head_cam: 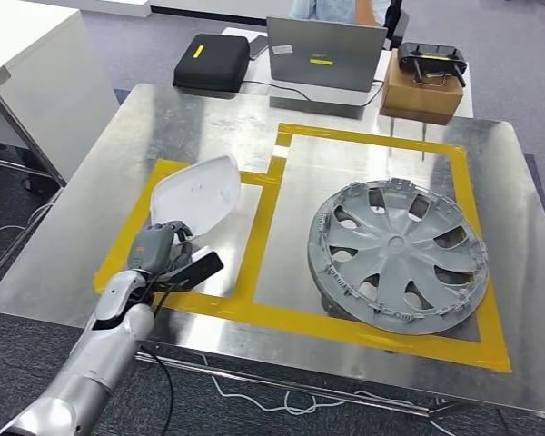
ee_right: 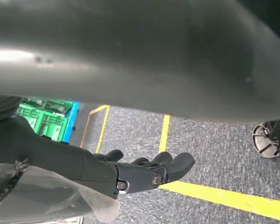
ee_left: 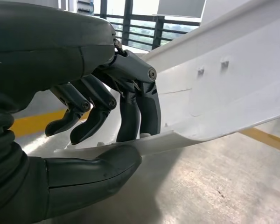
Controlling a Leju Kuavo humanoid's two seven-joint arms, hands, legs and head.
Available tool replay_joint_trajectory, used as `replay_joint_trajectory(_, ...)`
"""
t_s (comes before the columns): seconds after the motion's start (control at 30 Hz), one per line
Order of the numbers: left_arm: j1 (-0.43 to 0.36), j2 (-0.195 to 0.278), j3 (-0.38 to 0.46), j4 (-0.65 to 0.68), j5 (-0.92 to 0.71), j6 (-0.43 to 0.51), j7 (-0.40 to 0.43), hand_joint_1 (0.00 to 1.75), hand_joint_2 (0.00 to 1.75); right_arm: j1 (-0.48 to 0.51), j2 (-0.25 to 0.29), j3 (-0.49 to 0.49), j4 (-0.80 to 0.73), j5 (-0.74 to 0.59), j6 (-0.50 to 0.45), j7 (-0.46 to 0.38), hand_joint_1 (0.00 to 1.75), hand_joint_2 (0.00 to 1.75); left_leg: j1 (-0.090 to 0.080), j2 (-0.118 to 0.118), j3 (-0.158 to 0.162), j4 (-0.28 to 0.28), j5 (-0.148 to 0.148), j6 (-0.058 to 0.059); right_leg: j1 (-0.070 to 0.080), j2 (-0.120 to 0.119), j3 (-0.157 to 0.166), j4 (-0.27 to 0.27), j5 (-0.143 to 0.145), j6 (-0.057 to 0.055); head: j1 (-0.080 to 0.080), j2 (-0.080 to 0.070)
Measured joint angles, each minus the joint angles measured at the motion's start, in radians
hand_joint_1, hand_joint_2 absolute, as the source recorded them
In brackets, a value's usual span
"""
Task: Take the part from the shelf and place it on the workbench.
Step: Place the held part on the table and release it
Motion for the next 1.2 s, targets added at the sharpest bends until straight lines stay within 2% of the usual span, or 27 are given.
replay_joint_trajectory(0.13, -0.017, 0.001, -0.012, 0.026, -0.015, -0.001, 0.013, 1.75, 1.75, 0.0, 0.0, 0.0, 0.0, -0.001, 0.001, 0.0, 0.0, 0.0, 0.0, 0.0, 0.0, -0.001, 0.0, 0.0, 0.0, 0.0, 0.0, 0.0, 0.0, -0.001, 0.0, 0.0)
replay_joint_trajectory(0.3, -0.058, 0.002, -0.041, 0.087, -0.123, -0.014, 0.109, 1.75, 1.75, 0.001, 0.0, 0.0, 0.0, -0.003, 0.008, 0.0, 0.0, 0.0, 0.0, 0.0, 0.0, -0.002, 0.0, 0.0, 0.0, 0.0, 0.0, 0.0, -0.001, -0.001, 0.0, 0.0)
replay_joint_trajectory(0.43, -0.085, 0.003, -0.064, 0.137, -0.181, -0.019, 0.149, 0.0, 1.75, 0.001, 0.0, 0.0, 0.0, -0.005, 0.007, 0.0, 0.0, 0.0, 0.0, 0.0, 0.001, -0.002, 0.0, 0.0, 0.0, 0.0, 0.001, 0.0, -0.001, -0.001, 0.0, 0.0)
replay_joint_trajectory(0.6, -0.101, 0.002, -0.076, 0.173, -0.204, -0.019, 0.159, 0.0, 1.75, 0.003, 0.001, 0.0, 0.0, -0.011, 0.006, 0.0, 0.0, 0.0, 0.0, 0.0, 0.002, -0.003, 0.001, -0.001, 0.0, -0.001, 0.001, -0.001, -0.001, -0.001, 0.0, 0.0)
replay_joint_trajectory(0.73, -0.109, 0.001, -0.076, 0.179, -0.199, -0.006, 0.145, 0.0, 0.0, 0.005, 0.003, -0.001, 0.0, -0.016, 0.006, 0.0, 0.0, 0.0, 0.0, 0.0, 0.003, -0.005, 0.001, -0.001, 0.0, -0.001, 0.002, -0.002, -0.001, -0.001, 0.0, 0.0)
replay_joint_trajectory(0.83, -0.111, 0.0, -0.072, 0.18, -0.184, -0.003, 0.122, 0.0, 0.0, 0.007, 0.004, -0.002, 0.0, -0.021, 0.006, 0.0, 0.0, 0.0, 0.0, 0.0, 0.005, -0.007, 0.001, -0.001, 0.0, -0.001, 0.004, -0.003, -0.001, -0.001, 0.0, 0.0)
replay_joint_trajectory(0.97, -0.07, -0.014, -0.057, 0.129, -0.103, -0.009, 0.031, 0.0, 0.0, 0.011, 0.005, -0.015, 0.0, -0.036, 0.001, 0.0, 0.0, 0.0, 0.0, 0.0, 0.006, -0.008, 0.001, -0.001, 0.0, 0.0, 0.005, -0.004, -0.001, -0.001, 0.0, 0.0)
replay_joint_trajectory(1.1, 0.051, -0.032, -0.053, -0.063, 0.026, -0.037, -0.067, 0.0, 0.0, 0.019, 0.007, -0.035, 0.0, -0.055, -0.008, 0.0, 0.0, 0.0, 0.0, 0.0, 0.007, -0.01, 0.0, -0.002, 0.0, 0.0, 0.006, -0.006, -0.001, -0.001, 0.0, 0.0)
replay_joint_trajectory(1.2, 0.161, -0.034, -0.053, -0.235, 0.141, -0.053, -0.124, 0.0, 0.0, 0.026, 0.011, -0.052, 0.0, -0.064, -0.014, 0.0, 0.0, 0.0, -0.004, 0.001, 0.01, -0.01, -0.001, 0.008, -0.004, 0.003, 0.012, -0.019, 0.004, 0.006, 0.0, 0.0)
